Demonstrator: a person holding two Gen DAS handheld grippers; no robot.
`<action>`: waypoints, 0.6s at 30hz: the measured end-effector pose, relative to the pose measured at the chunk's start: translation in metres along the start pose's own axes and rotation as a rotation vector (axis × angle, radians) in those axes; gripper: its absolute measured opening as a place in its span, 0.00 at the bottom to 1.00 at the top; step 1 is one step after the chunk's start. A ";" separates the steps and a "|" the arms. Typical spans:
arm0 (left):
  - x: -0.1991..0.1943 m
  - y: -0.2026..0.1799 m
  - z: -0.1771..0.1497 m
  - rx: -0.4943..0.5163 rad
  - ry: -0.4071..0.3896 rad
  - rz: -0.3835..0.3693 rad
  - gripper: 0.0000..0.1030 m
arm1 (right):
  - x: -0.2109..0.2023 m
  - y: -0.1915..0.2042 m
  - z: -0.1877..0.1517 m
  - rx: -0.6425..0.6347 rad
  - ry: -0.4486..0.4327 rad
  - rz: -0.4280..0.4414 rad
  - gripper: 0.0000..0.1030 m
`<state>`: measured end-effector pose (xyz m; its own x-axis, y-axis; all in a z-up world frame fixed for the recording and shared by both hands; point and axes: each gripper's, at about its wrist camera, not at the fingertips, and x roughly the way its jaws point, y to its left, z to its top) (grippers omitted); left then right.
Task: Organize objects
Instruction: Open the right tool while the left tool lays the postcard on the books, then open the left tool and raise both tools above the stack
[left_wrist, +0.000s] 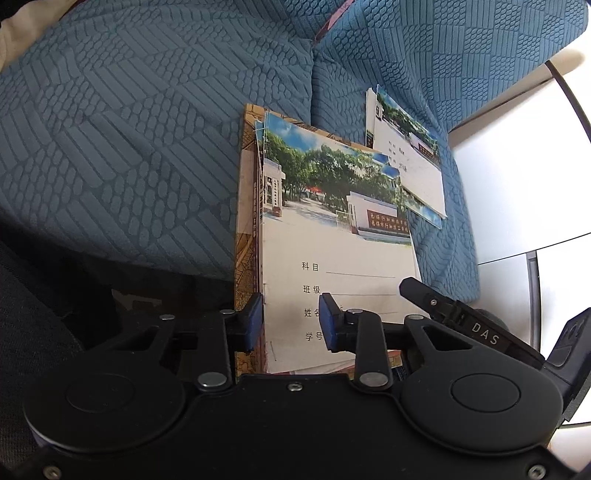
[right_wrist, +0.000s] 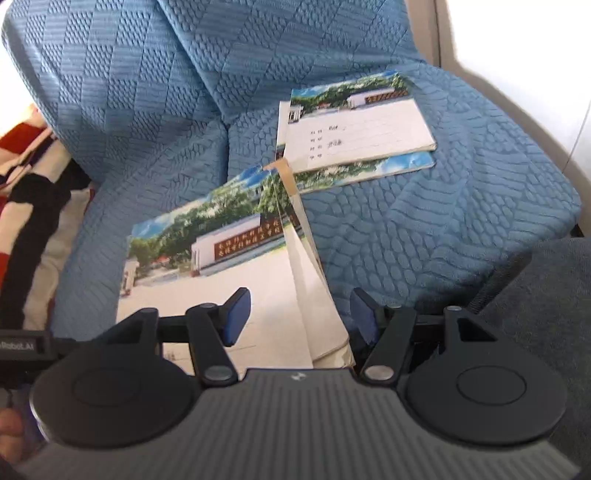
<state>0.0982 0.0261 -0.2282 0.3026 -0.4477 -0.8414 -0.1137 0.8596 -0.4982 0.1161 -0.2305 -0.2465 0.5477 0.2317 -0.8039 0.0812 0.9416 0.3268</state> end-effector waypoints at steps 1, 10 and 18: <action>0.001 -0.001 0.000 0.004 -0.002 0.002 0.26 | 0.002 0.001 -0.001 -0.003 0.005 0.001 0.60; -0.002 -0.009 -0.003 0.057 -0.031 0.052 0.25 | -0.006 0.012 -0.008 -0.087 0.006 -0.015 0.35; -0.007 0.001 -0.001 0.013 -0.029 0.022 0.26 | -0.010 0.009 -0.009 -0.071 0.027 0.000 0.27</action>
<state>0.0954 0.0298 -0.2232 0.3280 -0.4213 -0.8455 -0.1080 0.8724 -0.4766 0.1043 -0.2222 -0.2403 0.5253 0.2376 -0.8171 0.0211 0.9563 0.2917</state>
